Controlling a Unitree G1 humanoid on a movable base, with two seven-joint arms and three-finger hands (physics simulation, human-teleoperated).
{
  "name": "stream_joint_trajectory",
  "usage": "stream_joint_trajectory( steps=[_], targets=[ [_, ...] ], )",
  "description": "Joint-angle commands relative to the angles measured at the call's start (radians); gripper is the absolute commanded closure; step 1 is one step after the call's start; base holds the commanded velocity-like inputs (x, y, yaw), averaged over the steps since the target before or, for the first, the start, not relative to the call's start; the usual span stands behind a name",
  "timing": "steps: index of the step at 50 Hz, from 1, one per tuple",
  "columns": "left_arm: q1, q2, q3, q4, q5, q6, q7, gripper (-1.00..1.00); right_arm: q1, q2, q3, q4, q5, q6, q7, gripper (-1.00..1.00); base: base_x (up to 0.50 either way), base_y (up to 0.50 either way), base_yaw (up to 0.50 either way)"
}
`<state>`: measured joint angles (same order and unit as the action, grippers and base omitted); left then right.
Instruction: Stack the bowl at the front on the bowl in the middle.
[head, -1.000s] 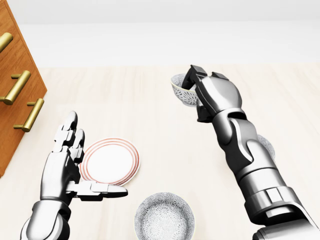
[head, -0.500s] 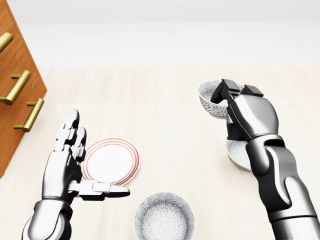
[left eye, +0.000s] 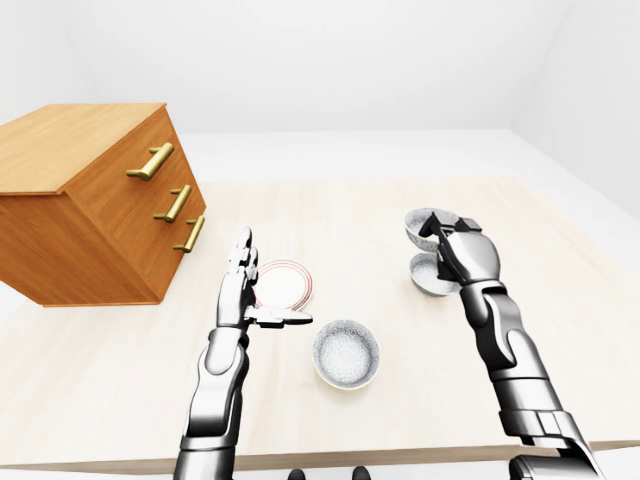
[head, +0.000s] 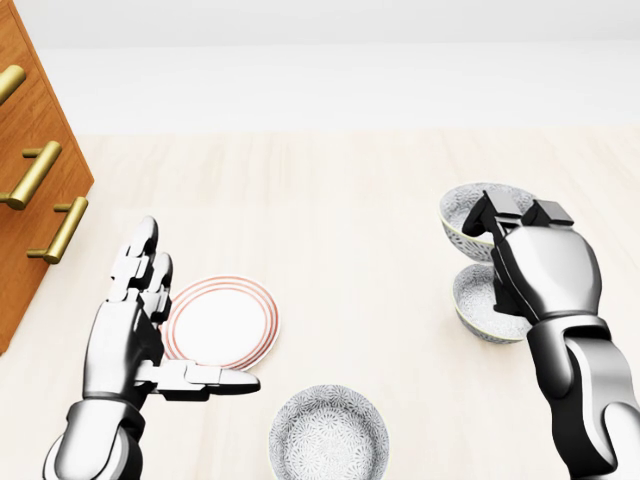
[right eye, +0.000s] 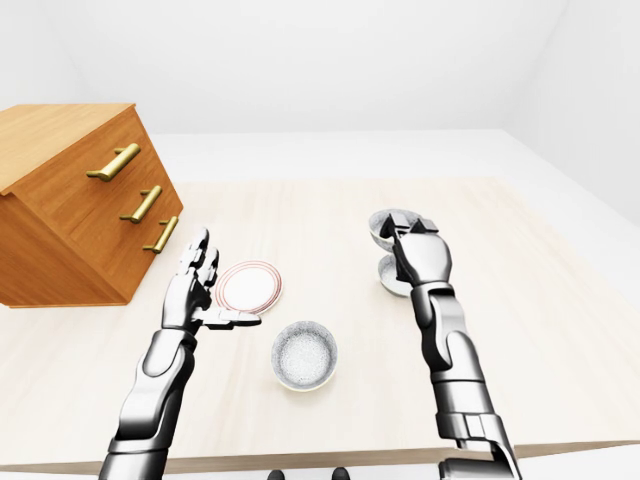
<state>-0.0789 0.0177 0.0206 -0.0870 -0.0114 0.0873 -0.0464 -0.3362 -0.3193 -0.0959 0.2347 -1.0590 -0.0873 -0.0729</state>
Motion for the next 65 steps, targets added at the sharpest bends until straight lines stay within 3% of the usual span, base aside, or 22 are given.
stream_joint_trajectory(
  steps=[1, 22, 51, 53, 65],
  targets=[
    [0.003, 0.001, 0.002, -0.017, -0.002, 0.0, 0.0, -1.0, 0.069, -0.006, -0.02, -0.033, -0.112, 0.0, -0.052, 1.0, 0.0, 0.0, 0.0],
    [0.001, 0.001, 0.003, -0.027, -0.003, 0.0, -0.002, -1.0, 0.144, 0.012, -0.027, -0.07, -0.132, 0.0, -0.071, 1.0, 0.0, 0.0, 0.0],
    [0.002, -0.001, -0.002, -0.022, 0.0, 0.0, 0.0, -1.0, 0.121, 0.008, 0.013, 0.063, -0.183, 0.0, -0.162, 1.0, 0.0, 0.0, 0.0],
    [0.002, 0.0, 0.0, -0.023, -0.001, 0.0, 0.0, -1.0, 0.136, 0.006, 0.019, 0.046, -0.196, 0.0, -0.139, -1.0, 0.0, 0.0, 0.0],
    [0.003, 0.0, 0.0, -0.016, -0.001, 0.0, 0.0, -1.0, 0.178, 0.027, -0.001, -0.067, -0.184, 0.0, -0.085, -1.0, 0.0, 0.0, 0.0]
  ],
)
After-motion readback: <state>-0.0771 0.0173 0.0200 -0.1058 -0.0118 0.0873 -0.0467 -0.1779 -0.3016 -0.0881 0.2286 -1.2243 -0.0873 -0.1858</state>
